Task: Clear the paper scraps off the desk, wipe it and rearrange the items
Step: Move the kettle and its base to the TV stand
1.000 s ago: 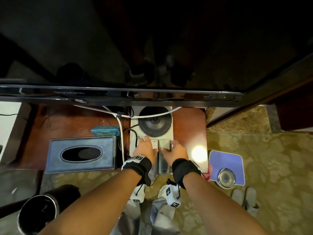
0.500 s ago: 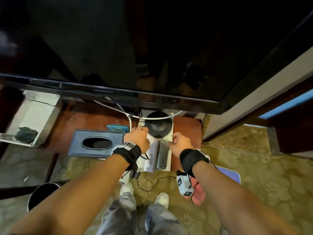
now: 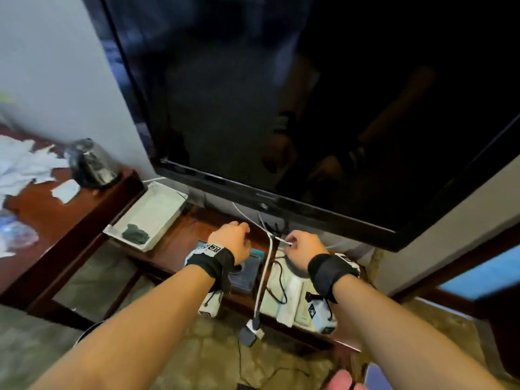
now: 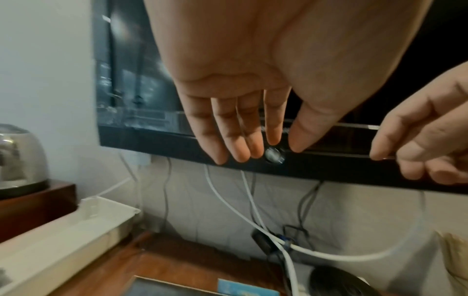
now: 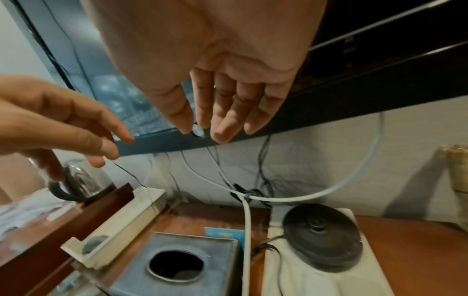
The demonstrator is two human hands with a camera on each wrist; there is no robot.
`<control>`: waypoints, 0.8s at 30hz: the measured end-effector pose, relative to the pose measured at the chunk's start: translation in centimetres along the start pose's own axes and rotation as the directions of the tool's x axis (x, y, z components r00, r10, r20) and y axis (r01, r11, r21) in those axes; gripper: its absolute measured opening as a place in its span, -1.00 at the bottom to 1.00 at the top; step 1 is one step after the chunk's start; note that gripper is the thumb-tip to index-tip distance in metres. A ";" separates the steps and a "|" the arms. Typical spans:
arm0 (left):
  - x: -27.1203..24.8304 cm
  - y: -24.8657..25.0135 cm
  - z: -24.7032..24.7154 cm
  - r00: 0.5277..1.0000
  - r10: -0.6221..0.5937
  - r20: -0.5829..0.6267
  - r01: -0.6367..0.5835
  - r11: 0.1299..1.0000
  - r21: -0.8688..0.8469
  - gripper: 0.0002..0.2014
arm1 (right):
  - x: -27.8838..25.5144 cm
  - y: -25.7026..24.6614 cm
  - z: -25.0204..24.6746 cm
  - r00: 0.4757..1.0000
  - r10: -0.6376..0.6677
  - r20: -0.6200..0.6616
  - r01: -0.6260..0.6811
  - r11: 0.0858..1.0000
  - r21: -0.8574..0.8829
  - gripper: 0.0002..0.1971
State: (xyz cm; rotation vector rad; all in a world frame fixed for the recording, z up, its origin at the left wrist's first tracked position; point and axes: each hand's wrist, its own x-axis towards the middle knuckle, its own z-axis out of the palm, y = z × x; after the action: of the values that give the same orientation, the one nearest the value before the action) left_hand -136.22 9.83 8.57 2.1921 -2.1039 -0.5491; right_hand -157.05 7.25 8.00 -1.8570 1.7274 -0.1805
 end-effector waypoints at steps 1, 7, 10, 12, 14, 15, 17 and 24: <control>-0.8 -1.4 -0.9 1.000 -0.005 -0.021 0.005 1.000 -0.008 -0.60 | -0.2 -1.8 0.3 1.000 -0.022 -0.011 0.022 1.000 0.003 -0.91; -7.4 -13.4 -5.4 0.996 -0.056 -0.072 0.058 0.998 0.031 -0.66 | -2.4 -13.3 4.3 0.988 -0.154 -0.004 0.153 0.983 -0.102 -0.81; -11.3 -20.9 -7.3 0.985 -0.151 -0.078 0.153 0.988 0.024 -0.64 | -3.1 -19.2 7.3 0.978 -0.205 0.041 0.209 0.966 -0.149 -0.83; -14.0 -26.0 -8.4 0.971 -0.216 -0.101 0.216 0.976 -0.004 -0.64 | -3.2 -23.3 9.6 0.970 -0.233 0.071 0.242 0.957 -0.159 -0.84; -16.6 -30.9 -9.4 0.955 -0.275 -0.114 0.276 0.961 -0.011 -0.64 | -3.5 -27.6 12.0 0.958 -0.265 0.105 0.280 0.946 -0.166 -0.83; -17.8 -33.1 -10.0 0.944 -0.308 -0.115 0.309 0.951 -0.013 -0.64 | -3.7 -29.8 13.2 0.952 -0.284 0.117 0.301 0.939 -0.167 -0.81; -19.5 -37.2 -11.1 0.922 -0.369 -0.120 0.368 0.929 -0.032 -0.65 | -3.9 -34.2 15.5 0.933 -0.329 0.149 0.352 0.920 -0.174 -0.79; -21.1 -47.4 -14.9 0.843 -0.517 -0.149 0.508 0.856 -0.098 -0.61 | -2.1 -48.8 22.7 0.816 -0.510 0.273 0.565 0.804 -0.186 -0.78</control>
State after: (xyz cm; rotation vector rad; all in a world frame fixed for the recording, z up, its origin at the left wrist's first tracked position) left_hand -86.70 30.75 13.74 2.6621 -1.3863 -0.4119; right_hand -104.27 15.80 14.45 -2.4379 1.0741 0.0269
